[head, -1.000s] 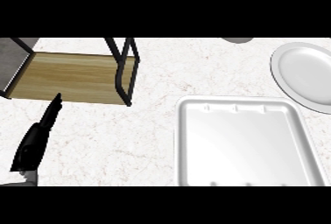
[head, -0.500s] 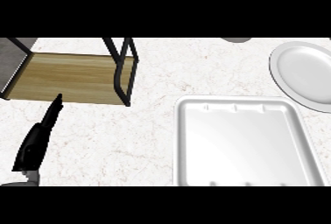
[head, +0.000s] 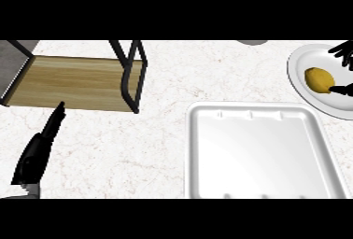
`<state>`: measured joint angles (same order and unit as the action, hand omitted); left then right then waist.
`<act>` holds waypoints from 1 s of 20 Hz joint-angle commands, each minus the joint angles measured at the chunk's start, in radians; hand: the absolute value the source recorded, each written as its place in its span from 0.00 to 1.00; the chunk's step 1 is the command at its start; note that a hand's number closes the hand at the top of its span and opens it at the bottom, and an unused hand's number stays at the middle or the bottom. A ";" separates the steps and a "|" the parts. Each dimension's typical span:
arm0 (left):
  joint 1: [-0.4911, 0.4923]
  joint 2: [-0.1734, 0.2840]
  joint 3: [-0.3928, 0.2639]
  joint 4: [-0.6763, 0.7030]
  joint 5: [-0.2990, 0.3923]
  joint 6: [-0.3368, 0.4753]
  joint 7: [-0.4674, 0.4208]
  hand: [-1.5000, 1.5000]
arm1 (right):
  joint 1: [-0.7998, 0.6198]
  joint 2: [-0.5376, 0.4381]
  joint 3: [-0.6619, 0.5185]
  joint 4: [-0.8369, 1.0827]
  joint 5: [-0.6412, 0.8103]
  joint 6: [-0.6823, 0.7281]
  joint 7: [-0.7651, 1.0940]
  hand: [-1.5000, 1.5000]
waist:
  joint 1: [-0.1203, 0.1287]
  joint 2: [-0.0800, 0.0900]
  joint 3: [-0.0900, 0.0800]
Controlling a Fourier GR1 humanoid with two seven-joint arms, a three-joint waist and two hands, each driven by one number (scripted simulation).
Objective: Pick the lemon from the tray and place it in the plate
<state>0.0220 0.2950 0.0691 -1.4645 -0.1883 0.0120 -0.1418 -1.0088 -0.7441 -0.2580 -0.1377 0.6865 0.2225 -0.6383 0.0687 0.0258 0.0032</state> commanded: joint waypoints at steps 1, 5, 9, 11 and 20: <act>0.034 0.002 0.003 -0.038 0.013 -0.016 -0.011 0.50 | -0.021 0.049 -0.007 0.032 0.000 -0.044 0.110 0.00 | 0.006 -0.002 0.001; 0.024 -0.006 0.005 -0.004 0.007 -0.012 -0.007 0.50 | 0.007 0.053 -0.062 0.022 -0.057 -0.041 0.028 0.00 | -0.009 -0.003 0.001; -0.005 0.000 0.003 -0.026 -0.010 0.000 0.029 0.50 | -0.024 -0.022 -0.183 0.035 -0.175 0.019 0.018 0.00 | -0.008 0.001 0.003; 0.009 0.013 0.020 -0.027 0.003 -0.010 0.006 0.50 | -0.014 -0.051 -0.230 0.051 -0.221 0.026 0.047 0.00 | -0.007 0.000 0.002; 0.023 -0.012 0.004 -0.036 -0.009 0.004 -0.001 0.50 | 0.041 -0.205 -0.401 0.091 -0.390 0.158 0.090 0.00 | -0.005 0.010 0.007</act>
<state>0.0401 0.2881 0.0759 -1.4903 -0.1909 0.0082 -0.1419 -0.9841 -0.8879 -0.5869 -0.0619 0.3690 0.3011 -0.5548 0.0634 0.0328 0.0083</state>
